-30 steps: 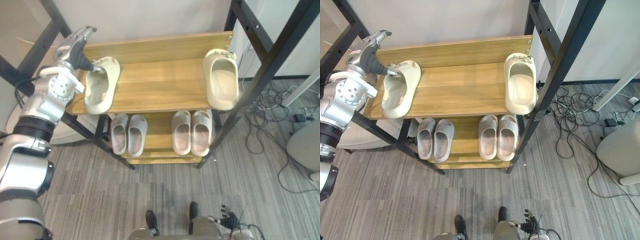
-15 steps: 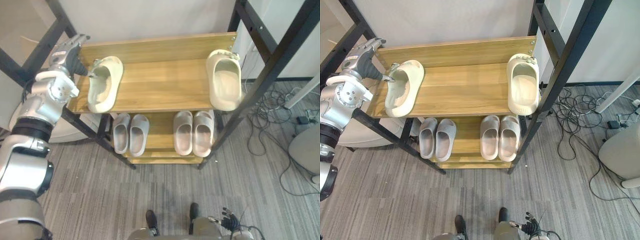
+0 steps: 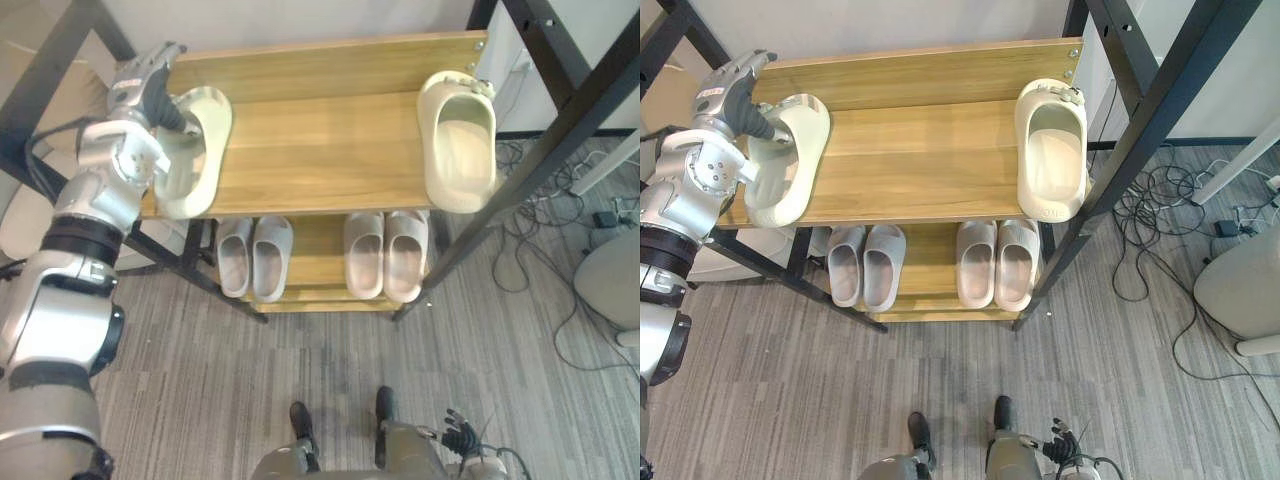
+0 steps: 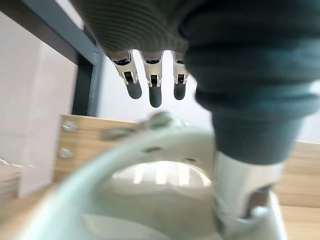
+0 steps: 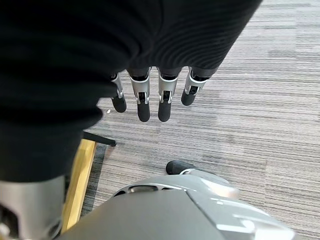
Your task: Organize the slippers on the shoe rack
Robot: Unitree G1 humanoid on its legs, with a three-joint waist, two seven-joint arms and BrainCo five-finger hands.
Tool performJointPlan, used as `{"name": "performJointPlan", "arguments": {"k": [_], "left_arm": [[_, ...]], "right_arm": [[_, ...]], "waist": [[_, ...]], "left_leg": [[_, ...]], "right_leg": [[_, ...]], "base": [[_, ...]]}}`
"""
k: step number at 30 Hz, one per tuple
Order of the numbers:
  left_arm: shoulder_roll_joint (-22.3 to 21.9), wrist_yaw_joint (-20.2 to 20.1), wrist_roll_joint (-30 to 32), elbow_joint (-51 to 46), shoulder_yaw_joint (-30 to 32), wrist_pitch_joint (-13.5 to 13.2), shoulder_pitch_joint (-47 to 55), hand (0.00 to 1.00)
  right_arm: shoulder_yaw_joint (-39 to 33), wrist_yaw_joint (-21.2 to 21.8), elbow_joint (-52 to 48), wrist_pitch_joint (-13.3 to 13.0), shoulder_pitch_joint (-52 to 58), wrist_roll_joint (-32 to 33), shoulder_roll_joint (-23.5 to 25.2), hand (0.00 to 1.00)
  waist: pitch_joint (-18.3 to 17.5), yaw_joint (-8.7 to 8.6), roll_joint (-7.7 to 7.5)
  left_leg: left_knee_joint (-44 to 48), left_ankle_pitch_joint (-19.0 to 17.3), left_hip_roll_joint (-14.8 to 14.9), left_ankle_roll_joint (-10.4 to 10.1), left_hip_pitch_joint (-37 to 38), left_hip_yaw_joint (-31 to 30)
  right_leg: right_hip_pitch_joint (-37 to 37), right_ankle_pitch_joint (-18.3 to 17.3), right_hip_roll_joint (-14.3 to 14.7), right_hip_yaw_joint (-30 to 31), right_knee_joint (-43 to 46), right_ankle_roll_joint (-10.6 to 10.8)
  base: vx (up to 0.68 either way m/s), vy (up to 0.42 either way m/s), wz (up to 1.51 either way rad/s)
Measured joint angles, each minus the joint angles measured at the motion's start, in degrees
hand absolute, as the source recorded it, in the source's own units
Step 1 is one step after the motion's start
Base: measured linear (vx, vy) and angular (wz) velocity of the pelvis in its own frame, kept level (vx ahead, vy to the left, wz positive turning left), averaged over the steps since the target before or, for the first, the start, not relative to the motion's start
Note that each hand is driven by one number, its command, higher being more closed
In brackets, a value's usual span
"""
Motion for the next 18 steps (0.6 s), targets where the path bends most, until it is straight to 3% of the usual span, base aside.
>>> {"name": "performJointPlan", "arguments": {"k": [5, 18], "left_arm": [[-0.7, 0.0, 0.0, 0.0, -0.5, 0.1, -2.5, 1.0], [-1.9, 0.0, 0.0, 0.0, -2.3, -0.2, -5.5, 1.0]], "right_arm": [[0.0, -0.6, -1.2, 0.0, 0.3, 0.2, 0.4, 0.0], [-0.1, -0.6, -2.9, 0.2, 0.6, 0.2, 0.7, 0.0]], "waist": [[0.4, 0.63, -0.87], [0.4, 0.65, -0.99]], "left_leg": [[0.0, 0.0, 0.1, 0.0, -1.3, 1.7], [0.0, 0.0, 0.0, 0.1, -1.0, 2.8]], "right_leg": [[-2.5, 0.2, 0.0, 1.2, 1.2, -0.2], [-3.0, 0.4, 0.0, 2.3, 1.4, -0.2]], "base": [[-0.05, -0.006, -0.14], [-0.01, -0.003, -0.04]]}}
